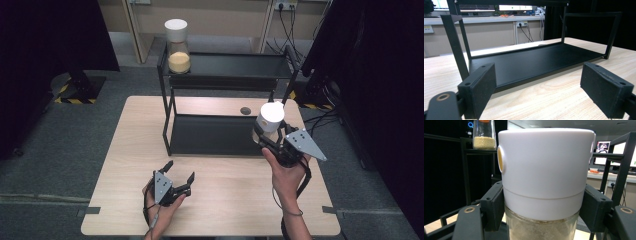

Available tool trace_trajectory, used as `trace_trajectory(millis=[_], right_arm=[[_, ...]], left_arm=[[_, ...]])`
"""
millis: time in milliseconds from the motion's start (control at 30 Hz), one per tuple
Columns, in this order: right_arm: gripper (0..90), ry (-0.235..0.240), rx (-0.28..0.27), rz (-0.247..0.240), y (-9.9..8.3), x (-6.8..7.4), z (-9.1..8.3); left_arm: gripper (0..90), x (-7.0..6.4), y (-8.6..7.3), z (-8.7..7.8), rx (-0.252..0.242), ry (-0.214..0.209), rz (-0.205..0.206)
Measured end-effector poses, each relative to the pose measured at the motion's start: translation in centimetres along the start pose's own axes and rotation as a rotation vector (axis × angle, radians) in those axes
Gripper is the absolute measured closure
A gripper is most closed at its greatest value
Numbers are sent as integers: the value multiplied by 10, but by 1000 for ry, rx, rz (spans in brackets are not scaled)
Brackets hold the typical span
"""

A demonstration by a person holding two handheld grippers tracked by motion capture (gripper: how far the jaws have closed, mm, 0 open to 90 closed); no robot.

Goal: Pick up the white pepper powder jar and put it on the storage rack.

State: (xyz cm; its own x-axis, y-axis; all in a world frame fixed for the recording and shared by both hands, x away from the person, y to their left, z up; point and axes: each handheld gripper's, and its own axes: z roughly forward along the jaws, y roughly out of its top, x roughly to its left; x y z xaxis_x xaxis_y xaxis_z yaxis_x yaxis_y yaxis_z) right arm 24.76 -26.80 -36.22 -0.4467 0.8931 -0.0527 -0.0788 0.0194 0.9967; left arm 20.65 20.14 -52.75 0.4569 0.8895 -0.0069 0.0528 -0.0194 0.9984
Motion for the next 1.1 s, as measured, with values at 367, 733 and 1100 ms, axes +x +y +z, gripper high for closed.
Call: trace_trajectory(millis=[367,733,1100], right_arm=[[305,-13,-12,1,9,-1,5],[305,-25,-29,12,21,-4,12],[305,-41,-35,8,33,-5,18]], left_arm=[[128,0,0,0,0,0,3],[128,0,0,0,1,-1,3],[128,1,0,0,3,-3,-3]])
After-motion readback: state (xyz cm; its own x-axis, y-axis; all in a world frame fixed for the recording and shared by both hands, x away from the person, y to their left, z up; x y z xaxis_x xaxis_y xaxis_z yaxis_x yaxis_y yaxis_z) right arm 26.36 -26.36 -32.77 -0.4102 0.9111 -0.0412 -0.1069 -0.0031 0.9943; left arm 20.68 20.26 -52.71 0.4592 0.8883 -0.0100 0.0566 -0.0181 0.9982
